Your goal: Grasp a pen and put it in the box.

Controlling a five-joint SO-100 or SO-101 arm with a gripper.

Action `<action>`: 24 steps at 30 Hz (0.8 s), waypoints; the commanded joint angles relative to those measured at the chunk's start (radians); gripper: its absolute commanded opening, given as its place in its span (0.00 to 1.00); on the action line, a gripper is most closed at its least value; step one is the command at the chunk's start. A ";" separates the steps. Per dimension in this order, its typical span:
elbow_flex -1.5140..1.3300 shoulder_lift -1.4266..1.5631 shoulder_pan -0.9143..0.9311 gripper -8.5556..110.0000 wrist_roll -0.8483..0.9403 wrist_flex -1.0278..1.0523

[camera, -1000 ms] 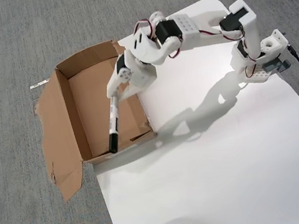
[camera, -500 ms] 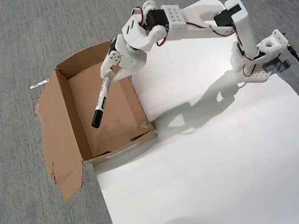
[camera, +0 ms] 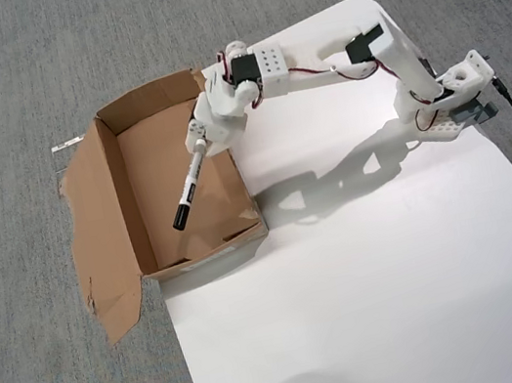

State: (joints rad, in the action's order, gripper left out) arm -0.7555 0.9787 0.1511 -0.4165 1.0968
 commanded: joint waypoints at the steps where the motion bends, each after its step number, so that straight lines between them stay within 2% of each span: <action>1: 0.018 -0.014 0.007 0.07 0.005 0.005; 16: 0.016 -0.051 -0.002 0.08 0.005 0.006; 24: 0.016 -0.051 -0.004 0.16 0.005 0.008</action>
State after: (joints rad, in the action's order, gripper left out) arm -0.7555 0.9189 0.1496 -0.4165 1.1014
